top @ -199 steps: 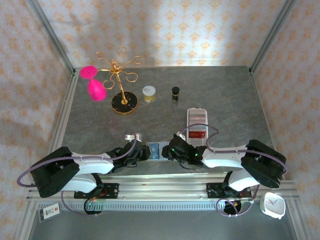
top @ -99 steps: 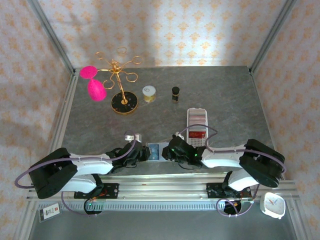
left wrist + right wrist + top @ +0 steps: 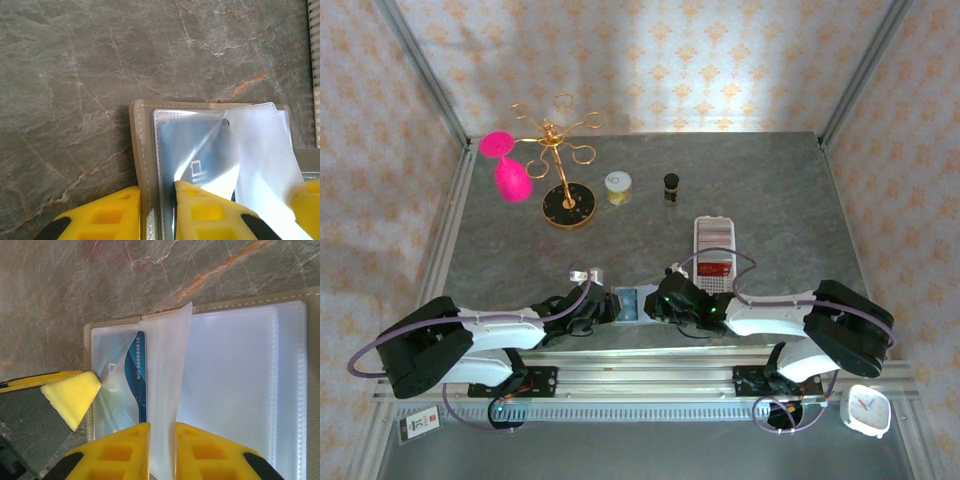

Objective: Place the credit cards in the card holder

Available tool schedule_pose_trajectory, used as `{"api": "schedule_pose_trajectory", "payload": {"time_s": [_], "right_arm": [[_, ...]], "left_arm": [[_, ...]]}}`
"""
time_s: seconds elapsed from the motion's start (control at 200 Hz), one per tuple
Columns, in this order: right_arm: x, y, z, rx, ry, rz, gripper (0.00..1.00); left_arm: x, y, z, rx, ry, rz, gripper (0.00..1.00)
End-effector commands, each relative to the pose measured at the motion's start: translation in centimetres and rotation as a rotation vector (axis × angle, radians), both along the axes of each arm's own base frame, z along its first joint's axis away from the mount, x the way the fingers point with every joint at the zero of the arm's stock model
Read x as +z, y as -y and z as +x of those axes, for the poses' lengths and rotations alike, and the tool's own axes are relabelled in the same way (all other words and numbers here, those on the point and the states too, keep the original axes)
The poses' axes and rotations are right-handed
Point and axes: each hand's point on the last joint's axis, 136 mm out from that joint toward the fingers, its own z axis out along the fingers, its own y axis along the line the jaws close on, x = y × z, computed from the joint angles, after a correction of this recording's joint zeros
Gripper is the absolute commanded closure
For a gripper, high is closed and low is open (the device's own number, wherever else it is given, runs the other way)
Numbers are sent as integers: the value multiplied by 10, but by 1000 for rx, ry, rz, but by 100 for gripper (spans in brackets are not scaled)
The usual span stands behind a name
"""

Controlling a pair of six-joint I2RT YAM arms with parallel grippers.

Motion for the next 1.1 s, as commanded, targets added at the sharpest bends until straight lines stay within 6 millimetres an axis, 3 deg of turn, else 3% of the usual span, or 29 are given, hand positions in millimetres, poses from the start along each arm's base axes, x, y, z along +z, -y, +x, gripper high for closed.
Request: {"api": "schedule_pose_trajectory", "payload": {"time_s": [0.0,0.08,0.35,0.686,0.796,1.096], "right_arm": [[4,-7,4,7,15,1,86],[4,-5,5,3,19,-8,100],[18,7,5,-34,54,25,100],[34,-10,0,20,71,107,100],[35,-24,-2,56,64,136,90],[33,-61,-7,126,40,192,70]], "left_arm": [[-18,-13,-18,-26,-65,66,77],[-18,-12,-19,-28,-63,54,76],[-19,-13,-19,-26,-66,54,72],[-12,-12,-17,-20,-52,42,65],[-5,-18,-16,12,-35,32,56],[8,-67,-10,241,18,82,55]]}}
